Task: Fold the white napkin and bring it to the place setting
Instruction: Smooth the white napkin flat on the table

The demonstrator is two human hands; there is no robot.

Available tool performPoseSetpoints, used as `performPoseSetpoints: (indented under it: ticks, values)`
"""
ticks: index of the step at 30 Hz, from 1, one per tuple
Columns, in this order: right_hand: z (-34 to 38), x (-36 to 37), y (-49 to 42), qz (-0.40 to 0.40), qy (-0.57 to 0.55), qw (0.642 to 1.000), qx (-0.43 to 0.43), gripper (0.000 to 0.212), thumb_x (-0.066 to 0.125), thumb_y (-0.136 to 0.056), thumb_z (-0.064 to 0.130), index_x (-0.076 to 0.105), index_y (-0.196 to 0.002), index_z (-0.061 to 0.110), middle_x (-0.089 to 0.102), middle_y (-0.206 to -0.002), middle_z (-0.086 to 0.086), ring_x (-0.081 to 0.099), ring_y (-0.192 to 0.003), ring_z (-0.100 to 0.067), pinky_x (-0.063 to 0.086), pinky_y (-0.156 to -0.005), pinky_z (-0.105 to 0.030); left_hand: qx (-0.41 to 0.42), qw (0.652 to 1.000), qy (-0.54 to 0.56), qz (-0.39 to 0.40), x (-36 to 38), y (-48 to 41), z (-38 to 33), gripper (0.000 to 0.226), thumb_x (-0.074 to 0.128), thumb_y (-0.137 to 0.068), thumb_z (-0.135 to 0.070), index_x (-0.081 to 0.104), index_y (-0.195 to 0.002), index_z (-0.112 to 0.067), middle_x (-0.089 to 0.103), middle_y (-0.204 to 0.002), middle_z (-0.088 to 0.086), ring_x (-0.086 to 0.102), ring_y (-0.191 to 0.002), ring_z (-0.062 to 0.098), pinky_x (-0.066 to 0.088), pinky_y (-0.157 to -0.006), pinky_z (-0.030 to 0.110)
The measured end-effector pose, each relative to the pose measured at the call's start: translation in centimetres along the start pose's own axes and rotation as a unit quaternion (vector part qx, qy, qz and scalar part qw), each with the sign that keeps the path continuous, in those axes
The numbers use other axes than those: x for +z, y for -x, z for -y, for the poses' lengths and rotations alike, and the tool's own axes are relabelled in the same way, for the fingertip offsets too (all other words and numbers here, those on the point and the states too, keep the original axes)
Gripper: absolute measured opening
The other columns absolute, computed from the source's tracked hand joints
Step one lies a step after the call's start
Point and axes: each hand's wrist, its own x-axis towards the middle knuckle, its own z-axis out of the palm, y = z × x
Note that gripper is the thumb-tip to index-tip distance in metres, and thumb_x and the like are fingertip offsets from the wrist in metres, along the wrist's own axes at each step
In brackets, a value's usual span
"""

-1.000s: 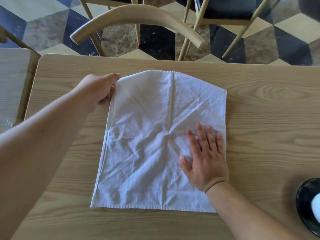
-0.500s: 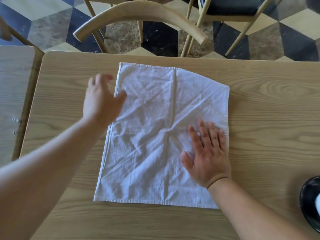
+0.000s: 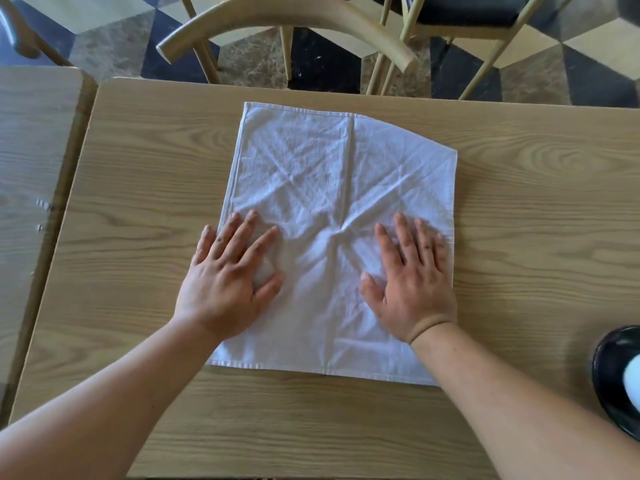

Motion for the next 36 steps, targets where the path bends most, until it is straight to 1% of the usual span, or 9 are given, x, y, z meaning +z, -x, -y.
performPoseSetpoints:
  ticks: [4,10,16,21,24,28,30,34,36]
  values:
    - [-0.2,-0.6,0.0,0.018,-0.039,0.999,0.003,0.081,0.035,-0.095,0.064,0.028,-0.166,0.024,0.015,-0.176,-0.01,0.008,-0.163,-0.034,0.005,-0.13,-0.057,0.007,1.0,-0.012,-0.005,-0.2,-0.1,0.1,0.076,0.039,-0.096,-0.07,0.03,-0.164,-0.038,0.019,-0.178,0.003,0.009,-0.166,0.023,0.008,-0.133,0.054]
    - [-2.8,-2.6,-4.1,0.012,-0.147,0.989,0.022,0.072,0.045,-0.096,0.053,0.046,-0.156,0.013,0.042,-0.164,-0.013,0.033,-0.154,-0.035,0.027,-0.127,-0.051,0.007,1.0,-0.026,-0.007,0.0,-0.3,-0.1,0.077,0.039,-0.096,-0.068,0.032,-0.164,-0.034,0.021,-0.177,0.007,0.012,-0.165,0.028,0.01,-0.132,0.057]
    - [-6.5,-5.0,-10.4,-0.067,-0.223,0.957,0.171,0.06,0.064,-0.089,0.03,0.054,-0.143,0.006,0.06,-0.138,-0.023,0.055,-0.126,-0.043,0.043,-0.106,-0.045,0.015,0.999,-0.029,-0.012,0.0,-0.3,0.0,0.078,0.042,-0.095,-0.066,0.037,-0.163,-0.03,0.023,-0.176,0.008,0.014,-0.165,0.029,0.012,-0.131,0.058]
    - [-7.7,-8.7,-14.6,-0.032,-0.398,0.839,0.369,0.046,0.062,-0.08,0.041,0.062,-0.122,0.022,0.066,-0.113,0.002,0.065,-0.094,-0.021,0.051,-0.082,-0.034,0.019,0.999,-0.026,-0.02,0.1,-0.4,0.0,0.077,0.043,-0.095,-0.066,0.039,-0.162,-0.029,0.025,-0.176,0.008,0.015,-0.164,0.029,0.015,-0.131,0.06]
    - [-7.6,-10.0,-16.2,-0.009,-0.512,0.773,0.375,0.033,0.062,-0.085,0.038,0.066,-0.1,0.01,0.064,-0.089,0.0,0.061,-0.078,-0.021,0.049,-0.073,-0.037,0.018,0.999,-0.026,-0.022,0.1,-0.4,0.0,0.077,0.044,-0.095,-0.065,0.04,-0.162,-0.029,0.026,-0.176,0.008,0.016,-0.164,0.03,0.017,-0.13,0.061]
    - [-6.7,-12.1,-17.6,0.025,-0.657,0.658,0.368,0.017,0.061,-0.1,0.032,0.065,-0.093,0.017,0.076,-0.082,0.002,0.075,-0.078,-0.016,0.063,-0.07,-0.033,0.016,0.999,-0.027,-0.021,0.1,-0.4,0.1,0.076,0.044,-0.095,-0.066,0.04,-0.161,-0.029,0.026,-0.176,0.007,0.016,-0.164,0.029,0.017,-0.13,0.061]
    - [-6.5,-12.6,-18.2,0.0,-0.689,0.63,0.357,0.017,0.06,-0.099,0.028,0.06,-0.089,0.014,0.071,-0.083,-0.002,0.073,-0.076,-0.018,0.062,-0.067,-0.03,0.014,0.999,-0.027,-0.018,0.1,-0.4,0.1,0.076,0.044,-0.094,-0.066,0.039,-0.162,-0.03,0.025,-0.176,0.006,0.015,-0.164,0.029,0.017,-0.13,0.06]
    - [-6.8,-11.6,-17.8,-0.077,-0.456,0.819,0.339,0.039,0.056,-0.094,0.032,0.064,-0.13,0.018,0.068,-0.12,0.003,0.067,-0.099,-0.01,0.048,-0.079,-0.014,0.015,0.999,-0.026,-0.018,0.1,-0.3,0.2,0.076,0.045,-0.094,-0.066,0.04,-0.161,-0.03,0.026,-0.176,0.007,0.016,-0.164,0.029,0.016,-0.13,0.06]
    - [-6.3,-10.1,-15.6,-0.102,-0.337,0.9,0.257,0.054,0.057,-0.095,0.029,0.053,-0.148,0.019,0.06,-0.144,-0.001,0.059,-0.124,-0.016,0.042,-0.096,-0.02,0.013,1.0,-0.025,-0.014,0.0,-0.4,0.2,0.076,0.044,-0.094,-0.066,0.039,-0.162,-0.03,0.025,-0.176,0.007,0.015,-0.164,0.029,0.016,-0.131,0.06]
